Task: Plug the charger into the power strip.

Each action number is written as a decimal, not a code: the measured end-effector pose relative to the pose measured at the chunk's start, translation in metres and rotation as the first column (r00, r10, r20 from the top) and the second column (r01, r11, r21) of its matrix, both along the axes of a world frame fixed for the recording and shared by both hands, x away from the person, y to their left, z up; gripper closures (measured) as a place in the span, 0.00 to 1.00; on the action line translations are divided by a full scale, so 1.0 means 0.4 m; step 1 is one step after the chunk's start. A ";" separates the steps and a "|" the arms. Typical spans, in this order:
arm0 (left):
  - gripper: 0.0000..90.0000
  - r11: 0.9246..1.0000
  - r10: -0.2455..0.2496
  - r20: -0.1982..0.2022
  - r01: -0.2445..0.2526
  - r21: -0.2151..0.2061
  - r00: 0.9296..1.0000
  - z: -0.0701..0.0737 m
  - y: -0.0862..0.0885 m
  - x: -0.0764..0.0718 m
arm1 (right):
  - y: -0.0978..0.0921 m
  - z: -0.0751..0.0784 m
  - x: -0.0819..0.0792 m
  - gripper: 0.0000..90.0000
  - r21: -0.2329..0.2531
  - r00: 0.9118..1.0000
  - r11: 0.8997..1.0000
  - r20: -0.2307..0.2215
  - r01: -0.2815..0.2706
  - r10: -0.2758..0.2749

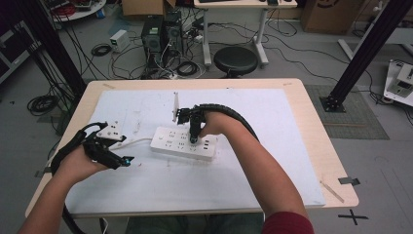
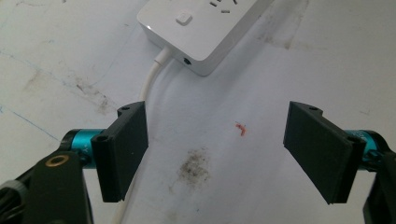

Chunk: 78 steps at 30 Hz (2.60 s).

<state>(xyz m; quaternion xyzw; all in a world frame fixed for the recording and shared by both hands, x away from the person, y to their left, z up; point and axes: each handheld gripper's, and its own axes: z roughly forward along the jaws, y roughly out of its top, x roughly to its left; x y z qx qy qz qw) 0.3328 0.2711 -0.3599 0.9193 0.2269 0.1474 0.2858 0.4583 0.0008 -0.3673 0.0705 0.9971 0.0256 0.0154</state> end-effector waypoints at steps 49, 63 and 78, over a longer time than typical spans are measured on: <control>0.24 0.977 0.000 0.140 0.030 -0.213 0.990 0.002 0.011 0.037 | -0.474 0.022 -0.186 0.23 0.711 0.900 0.626 -0.021 0.319 -0.434; 0.24 0.981 0.037 0.099 -0.017 -0.194 0.994 -0.021 0.006 0.035 | -0.548 0.004 -0.212 0.23 0.734 0.883 0.591 -0.025 0.335 -0.469; 0.24 0.983 0.044 0.103 -0.025 -0.184 0.994 -0.013 0.008 0.035 | -0.545 0.003 -0.210 0.23 0.725 0.880 0.598 -0.024 0.342 -0.474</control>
